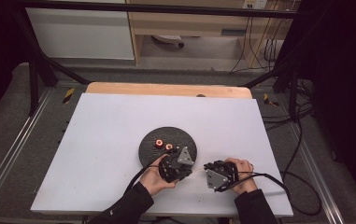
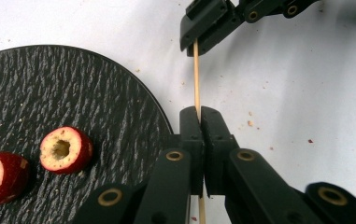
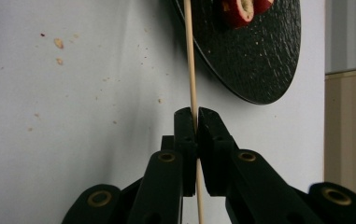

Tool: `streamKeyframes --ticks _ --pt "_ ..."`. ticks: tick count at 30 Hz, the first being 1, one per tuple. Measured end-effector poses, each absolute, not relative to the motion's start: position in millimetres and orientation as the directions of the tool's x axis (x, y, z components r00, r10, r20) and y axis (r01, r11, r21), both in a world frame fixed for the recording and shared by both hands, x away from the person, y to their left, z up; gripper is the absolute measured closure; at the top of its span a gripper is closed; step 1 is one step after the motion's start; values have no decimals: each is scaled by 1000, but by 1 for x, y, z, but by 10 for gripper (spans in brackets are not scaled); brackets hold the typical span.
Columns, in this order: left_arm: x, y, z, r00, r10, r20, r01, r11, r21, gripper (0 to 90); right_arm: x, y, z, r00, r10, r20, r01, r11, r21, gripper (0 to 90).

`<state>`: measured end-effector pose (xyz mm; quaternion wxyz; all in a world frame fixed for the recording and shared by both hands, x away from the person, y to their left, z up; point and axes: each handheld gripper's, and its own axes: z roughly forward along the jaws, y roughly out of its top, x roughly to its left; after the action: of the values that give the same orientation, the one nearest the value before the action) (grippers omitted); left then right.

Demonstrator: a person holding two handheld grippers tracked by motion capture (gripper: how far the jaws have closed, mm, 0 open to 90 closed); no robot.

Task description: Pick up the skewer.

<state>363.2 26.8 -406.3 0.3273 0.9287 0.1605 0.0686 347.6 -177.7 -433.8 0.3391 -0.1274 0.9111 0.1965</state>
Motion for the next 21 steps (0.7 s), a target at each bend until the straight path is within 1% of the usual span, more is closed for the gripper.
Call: streamKeyframes --ticks 4,13,14,18,21 --pt "363 26 -407 942 335 25 246 -738 628 883 347 -177 -434 -741 -123 -660 -373 893 252 884" --pt "364 29 -406 941 339 25 249 -737 628 874 346 -176 -433 -738 -129 -662 -379 891 250 890" --pt "364 30 -404 939 342 25 251 -736 628 859 346 -175 -432 -731 -132 -670 -382 892 242 891" --pt "366 40 -398 936 353 5 280 -750 600 737 347 -173 -427 -712 -140 -688 -385 897 216 891" --pt "369 49 -392 927 376 -13 315 -757 573 687 348 -170 -422 -693 -158 -703 -391 902 184 891"
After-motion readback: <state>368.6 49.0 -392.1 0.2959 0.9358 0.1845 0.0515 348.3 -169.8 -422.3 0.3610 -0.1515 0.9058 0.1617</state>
